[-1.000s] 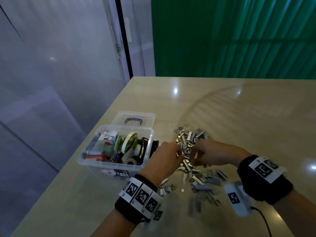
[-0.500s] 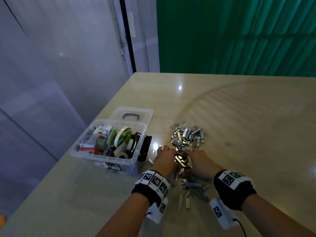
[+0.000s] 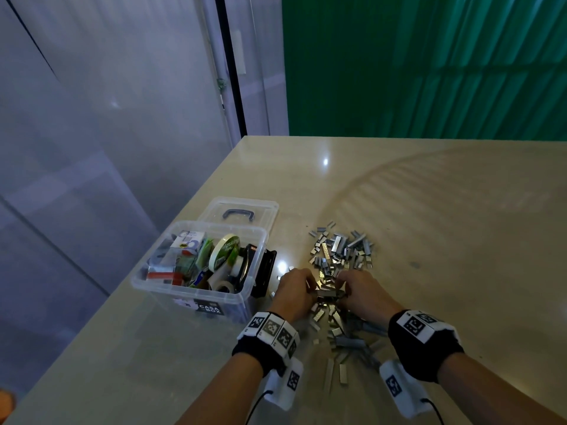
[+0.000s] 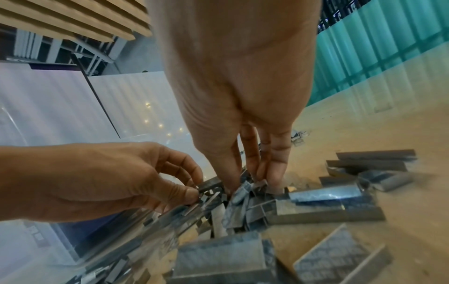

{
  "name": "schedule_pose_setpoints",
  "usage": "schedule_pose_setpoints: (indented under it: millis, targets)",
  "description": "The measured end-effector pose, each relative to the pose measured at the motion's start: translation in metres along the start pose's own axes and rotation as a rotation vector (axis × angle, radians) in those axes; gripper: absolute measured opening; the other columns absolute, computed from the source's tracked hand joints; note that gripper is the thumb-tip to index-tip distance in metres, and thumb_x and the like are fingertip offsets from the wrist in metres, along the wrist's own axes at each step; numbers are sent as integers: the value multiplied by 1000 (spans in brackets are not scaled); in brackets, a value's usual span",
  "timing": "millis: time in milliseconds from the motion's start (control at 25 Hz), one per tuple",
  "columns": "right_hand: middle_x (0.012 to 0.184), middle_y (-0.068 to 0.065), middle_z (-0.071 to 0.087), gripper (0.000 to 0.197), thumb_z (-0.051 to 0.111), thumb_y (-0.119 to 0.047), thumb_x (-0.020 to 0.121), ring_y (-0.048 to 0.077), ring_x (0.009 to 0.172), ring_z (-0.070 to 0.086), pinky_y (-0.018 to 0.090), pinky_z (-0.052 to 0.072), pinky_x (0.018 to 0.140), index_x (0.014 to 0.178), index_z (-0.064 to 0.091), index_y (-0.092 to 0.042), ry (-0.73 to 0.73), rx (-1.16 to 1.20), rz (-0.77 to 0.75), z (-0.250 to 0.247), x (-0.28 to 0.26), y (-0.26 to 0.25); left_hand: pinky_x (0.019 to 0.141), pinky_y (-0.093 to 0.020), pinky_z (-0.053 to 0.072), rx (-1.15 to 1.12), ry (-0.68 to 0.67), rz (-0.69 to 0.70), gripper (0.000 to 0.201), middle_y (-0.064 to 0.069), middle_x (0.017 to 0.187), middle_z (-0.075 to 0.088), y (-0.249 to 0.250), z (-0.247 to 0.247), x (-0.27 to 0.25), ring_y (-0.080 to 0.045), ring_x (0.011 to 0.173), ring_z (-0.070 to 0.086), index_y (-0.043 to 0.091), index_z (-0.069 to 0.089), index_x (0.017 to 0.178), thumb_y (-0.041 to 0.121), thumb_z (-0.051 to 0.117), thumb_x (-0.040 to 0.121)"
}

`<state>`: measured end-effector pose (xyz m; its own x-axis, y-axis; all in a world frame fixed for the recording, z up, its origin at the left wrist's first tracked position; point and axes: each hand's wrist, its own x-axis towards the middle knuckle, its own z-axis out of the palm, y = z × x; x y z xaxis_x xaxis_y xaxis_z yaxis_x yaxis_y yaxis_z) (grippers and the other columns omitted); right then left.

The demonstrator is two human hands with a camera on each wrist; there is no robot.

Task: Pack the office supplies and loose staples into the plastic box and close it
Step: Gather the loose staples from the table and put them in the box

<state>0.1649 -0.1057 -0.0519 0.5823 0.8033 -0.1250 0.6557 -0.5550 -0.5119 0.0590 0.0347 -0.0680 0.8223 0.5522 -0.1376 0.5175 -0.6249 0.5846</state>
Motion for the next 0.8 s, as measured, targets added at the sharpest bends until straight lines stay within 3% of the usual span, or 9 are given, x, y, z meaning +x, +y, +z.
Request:
schedule_pose_setpoints:
  millis: [80,200,360,440,520,680,800]
  targets:
    - [83,-14,52,19,72,-15,85,4,75,50,19,32,58,88,57,-27,8,-14,8,3,1,-1,80,-34,56,1,8,14,18,-5,97,67,-2,-1,-2,-21,90,64,17,68,95,7,74,82]
    - [95,-5,60,14,71,-20,87,15,87,61,25,44,67,91,58,-25,7,-44,47,10,7,-5,82,-41,57,29,-18,26,20,-3,96,67,-3,-3,-4,-20,89,65,19,65,97,5,71,83]
    - [97,0,64,13,73,-25,87,17,87,62,36,56,80,93,63,-19,10,-88,104,14,12,-12,84,-37,55,140,-2,98,16,-5,102,64,3,-14,-8,-21,94,61,15,63,104,7,64,90]
    - [93,0,66,11,73,-26,89,13,80,62,28,55,73,87,64,-20,7,-71,109,11,12,-14,81,-35,53,177,47,180,13,-3,102,62,9,-24,-14,-19,92,58,15,60,104,9,59,93]
    - [84,0,66,18,69,-16,92,8,71,60,16,45,62,76,63,-21,10,-54,112,3,12,-15,79,-35,53,176,80,245,13,-1,100,60,15,-39,-22,-17,90,56,17,59,103,10,60,93]
    - [75,0,69,27,65,0,89,9,68,65,16,49,61,68,69,-17,25,-36,113,-24,12,-27,80,-32,52,84,116,305,13,3,99,60,27,-84,-37,-13,90,56,19,61,105,14,63,93]
    - [63,-8,65,32,70,1,81,-2,56,60,8,39,53,61,67,-23,55,-17,61,-53,14,-51,76,-28,47,11,190,294,9,4,94,61,22,-126,-47,-10,85,56,20,62,102,19,64,93]
